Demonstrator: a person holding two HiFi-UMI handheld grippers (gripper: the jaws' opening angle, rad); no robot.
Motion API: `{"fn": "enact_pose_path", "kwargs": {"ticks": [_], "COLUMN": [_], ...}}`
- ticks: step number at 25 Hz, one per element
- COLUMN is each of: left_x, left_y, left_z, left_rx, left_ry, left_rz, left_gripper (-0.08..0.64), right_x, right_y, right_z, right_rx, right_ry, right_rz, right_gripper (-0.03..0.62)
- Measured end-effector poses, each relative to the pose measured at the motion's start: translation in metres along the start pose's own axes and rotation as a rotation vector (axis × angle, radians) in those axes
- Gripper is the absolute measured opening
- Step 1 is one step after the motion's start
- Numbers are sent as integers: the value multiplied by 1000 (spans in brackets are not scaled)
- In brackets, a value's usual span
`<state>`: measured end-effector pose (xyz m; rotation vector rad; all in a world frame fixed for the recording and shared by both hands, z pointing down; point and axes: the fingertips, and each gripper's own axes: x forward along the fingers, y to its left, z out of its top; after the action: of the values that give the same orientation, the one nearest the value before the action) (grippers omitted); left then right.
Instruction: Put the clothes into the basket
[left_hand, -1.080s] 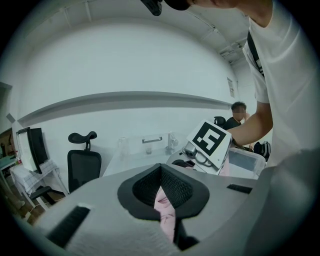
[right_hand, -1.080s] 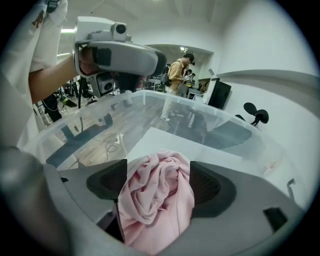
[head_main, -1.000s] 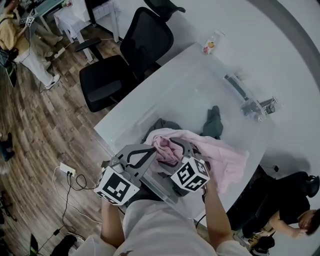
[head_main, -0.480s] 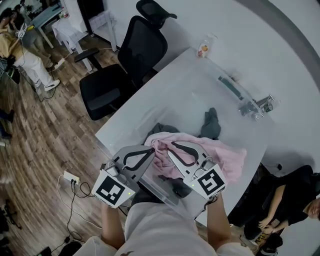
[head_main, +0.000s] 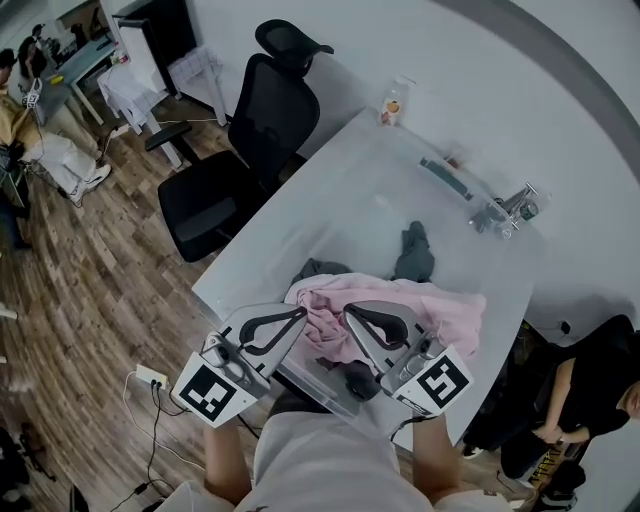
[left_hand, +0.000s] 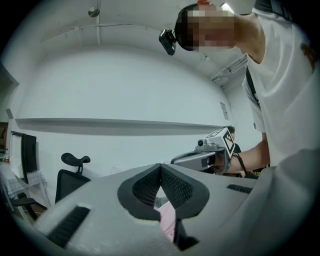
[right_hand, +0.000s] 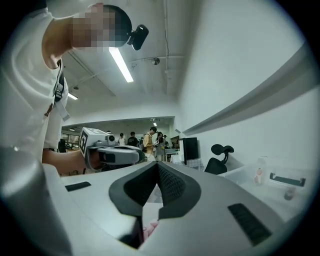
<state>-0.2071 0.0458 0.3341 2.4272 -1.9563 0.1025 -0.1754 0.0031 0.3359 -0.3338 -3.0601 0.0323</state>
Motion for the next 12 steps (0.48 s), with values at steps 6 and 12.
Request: {"fn": "enact_pose_path", "kwargs": {"ticks": [6,12], "left_x": [5,11], "left_y": [-11,-19], "left_z": [0,2], "left_rx": [3,7], "left_ry": [-17,-9], "left_rz": [-31,-43], "left_gripper": [5,5], "right_x": [-12,-22], "right_y": [3,0], "right_z": [-6,-8], "right_rx": [13,13], "right_ry": [-6,-5], "right_rz": [-25,-47], "right_gripper": [3,3]}}
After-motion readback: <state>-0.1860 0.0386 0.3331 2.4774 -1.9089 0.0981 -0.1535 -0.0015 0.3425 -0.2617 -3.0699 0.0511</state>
